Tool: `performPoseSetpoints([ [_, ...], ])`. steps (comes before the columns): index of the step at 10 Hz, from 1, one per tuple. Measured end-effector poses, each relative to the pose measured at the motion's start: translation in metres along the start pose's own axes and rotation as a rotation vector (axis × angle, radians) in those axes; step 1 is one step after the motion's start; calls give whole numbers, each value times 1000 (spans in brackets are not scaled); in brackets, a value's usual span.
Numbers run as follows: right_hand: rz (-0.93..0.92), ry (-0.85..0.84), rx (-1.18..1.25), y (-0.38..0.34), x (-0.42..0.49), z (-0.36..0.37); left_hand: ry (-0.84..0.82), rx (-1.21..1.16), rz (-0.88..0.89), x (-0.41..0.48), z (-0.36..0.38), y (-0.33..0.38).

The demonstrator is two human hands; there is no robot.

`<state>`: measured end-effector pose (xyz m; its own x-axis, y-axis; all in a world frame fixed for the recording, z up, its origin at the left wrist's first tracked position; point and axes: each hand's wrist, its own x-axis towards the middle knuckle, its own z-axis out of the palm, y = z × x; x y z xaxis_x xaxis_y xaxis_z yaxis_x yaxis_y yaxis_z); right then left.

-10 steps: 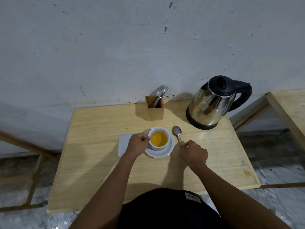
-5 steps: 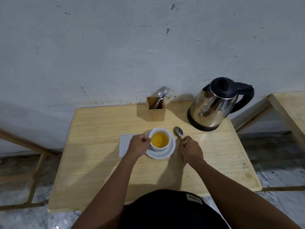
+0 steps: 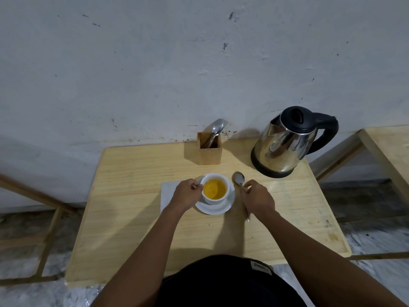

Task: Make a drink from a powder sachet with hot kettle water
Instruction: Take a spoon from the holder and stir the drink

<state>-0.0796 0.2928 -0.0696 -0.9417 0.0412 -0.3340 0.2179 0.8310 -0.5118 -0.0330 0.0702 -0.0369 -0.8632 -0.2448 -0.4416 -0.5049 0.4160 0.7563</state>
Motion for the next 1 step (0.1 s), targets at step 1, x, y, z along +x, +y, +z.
performPoseSetpoints([
  [1, -80, 16, 11, -14, 2, -13, -8, 36, 16, 6, -9, 10],
])
